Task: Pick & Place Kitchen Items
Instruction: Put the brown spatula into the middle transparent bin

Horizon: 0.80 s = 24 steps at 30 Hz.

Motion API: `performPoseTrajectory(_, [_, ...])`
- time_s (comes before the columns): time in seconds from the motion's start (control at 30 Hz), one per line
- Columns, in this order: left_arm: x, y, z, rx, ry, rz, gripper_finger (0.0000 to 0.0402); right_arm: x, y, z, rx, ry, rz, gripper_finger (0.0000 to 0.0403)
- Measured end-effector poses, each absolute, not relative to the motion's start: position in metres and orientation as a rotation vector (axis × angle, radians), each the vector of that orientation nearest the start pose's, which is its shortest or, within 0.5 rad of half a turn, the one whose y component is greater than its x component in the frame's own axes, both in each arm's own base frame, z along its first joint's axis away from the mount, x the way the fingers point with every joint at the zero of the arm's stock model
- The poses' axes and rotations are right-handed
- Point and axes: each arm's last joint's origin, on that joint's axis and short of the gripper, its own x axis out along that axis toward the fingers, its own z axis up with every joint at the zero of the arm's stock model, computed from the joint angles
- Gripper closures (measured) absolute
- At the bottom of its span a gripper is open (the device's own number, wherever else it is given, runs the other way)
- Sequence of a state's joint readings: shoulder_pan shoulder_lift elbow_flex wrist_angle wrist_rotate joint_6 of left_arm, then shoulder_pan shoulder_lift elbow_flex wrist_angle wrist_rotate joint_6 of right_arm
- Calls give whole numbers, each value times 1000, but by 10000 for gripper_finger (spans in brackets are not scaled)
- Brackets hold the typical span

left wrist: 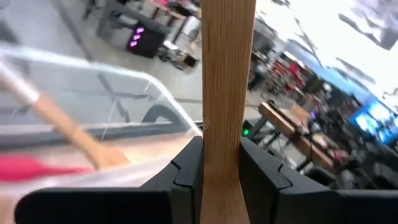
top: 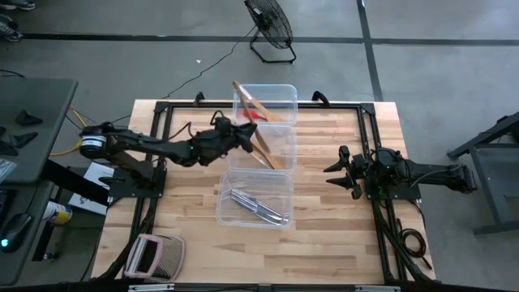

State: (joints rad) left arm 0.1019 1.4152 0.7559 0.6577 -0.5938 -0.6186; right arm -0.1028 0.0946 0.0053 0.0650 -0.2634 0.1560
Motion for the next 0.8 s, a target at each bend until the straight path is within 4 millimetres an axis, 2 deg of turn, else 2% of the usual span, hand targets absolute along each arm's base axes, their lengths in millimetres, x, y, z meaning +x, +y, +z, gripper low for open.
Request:
performPoseTrajectory(0.23, [306,33,248,-783,-298,773,329,102,-3,164,160,37,158,237])
performPoseTrajectory(0.47, [323,16,252,-792,-320,795,328,102,-3,164,160,36,159,237])
performPoseTrajectory(0.8, [329,3,253,-753,-319,890,328,102,-3,164,160,37,159,237])
